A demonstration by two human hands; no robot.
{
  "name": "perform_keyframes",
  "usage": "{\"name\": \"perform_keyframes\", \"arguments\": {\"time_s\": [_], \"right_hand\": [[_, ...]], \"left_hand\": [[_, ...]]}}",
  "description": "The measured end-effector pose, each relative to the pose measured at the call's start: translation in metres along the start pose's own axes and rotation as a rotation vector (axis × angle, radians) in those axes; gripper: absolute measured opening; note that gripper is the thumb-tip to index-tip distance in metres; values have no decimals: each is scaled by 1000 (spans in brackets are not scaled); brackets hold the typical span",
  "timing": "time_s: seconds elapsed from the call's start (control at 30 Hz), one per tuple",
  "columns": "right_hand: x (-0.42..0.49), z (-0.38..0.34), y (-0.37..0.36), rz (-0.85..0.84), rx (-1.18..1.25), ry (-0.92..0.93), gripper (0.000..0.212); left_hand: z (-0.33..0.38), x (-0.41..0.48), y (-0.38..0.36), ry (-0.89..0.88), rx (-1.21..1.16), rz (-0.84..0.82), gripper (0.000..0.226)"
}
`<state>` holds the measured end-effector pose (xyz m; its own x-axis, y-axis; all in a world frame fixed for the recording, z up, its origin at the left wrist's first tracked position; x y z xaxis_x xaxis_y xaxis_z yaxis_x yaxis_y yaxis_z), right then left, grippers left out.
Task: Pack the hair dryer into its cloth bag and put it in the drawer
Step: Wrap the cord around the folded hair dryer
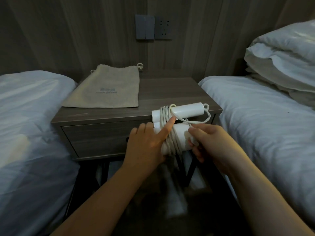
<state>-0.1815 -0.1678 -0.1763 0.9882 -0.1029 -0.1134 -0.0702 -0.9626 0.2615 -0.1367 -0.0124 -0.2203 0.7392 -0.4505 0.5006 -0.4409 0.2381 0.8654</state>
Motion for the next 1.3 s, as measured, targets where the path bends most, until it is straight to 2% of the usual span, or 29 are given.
{"name": "perform_keyframes", "arguments": {"time_s": [0.07,0.1,0.2,0.27,0.37,0.43,0.5,0.6,0.67,0.73,0.8,0.9,1.03,1.1,1.2,1.23,1.3], "right_hand": [[-2,-2,-1,82,-58,45,34],[-4,-3,-2,121,6,53,37],[-2,-3,-4,192,507,-16,27],[-1,0,-3,181,600,-44,20],[0,5,-8,81,228,56,32],[-3,6,-14,27,13,125,26],[-1,7,-14,1,5,123,19],[2,6,-10,-81,99,85,24],[0,5,-9,-89,34,117,27],[-2,4,-9,-38,-17,169,22],[-2,5,-9,27,66,155,16],[0,5,-8,116,150,89,21],[-1,0,-5,101,-121,10,23],[1,2,-3,72,-227,-12,32],[8,7,5,127,-364,-17,44],[12,10,7,107,-363,-30,53],[22,20,9,-22,-216,-76,86]], "left_hand": [[-1,0,-1,10,5,-4,106],[-1,1,-2,20,6,0,107],[6,5,-1,45,46,-68,110],[9,6,-4,51,67,-118,109],[8,5,-6,18,71,-34,101],[6,3,-8,-12,55,20,90],[3,2,-8,-22,16,15,85],[1,3,-6,1,-32,-14,95],[1,3,-3,7,-44,-44,101],[1,4,1,22,-53,-88,102],[1,5,6,51,-80,-91,102],[0,7,12,88,-96,-90,101],[0,6,10,95,-70,-52,101],[0,7,10,105,-58,-36,101],[-3,9,13,111,-60,15,103],[-3,9,14,113,-64,29,103],[-1,9,15,108,-82,47,103]]}}
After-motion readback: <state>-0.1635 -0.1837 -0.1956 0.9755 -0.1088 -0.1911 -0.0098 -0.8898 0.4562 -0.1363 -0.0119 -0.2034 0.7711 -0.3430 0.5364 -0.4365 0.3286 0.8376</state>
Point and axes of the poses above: each hand's wrist, its own x-axis towards the middle knuckle, its own y-axis out of the back of the hand, z = x × y, the point moved 3 cm from there along x, towards the middle knuckle, and after that the axes turned 3 degrees about -z, right-handed, at the moved point
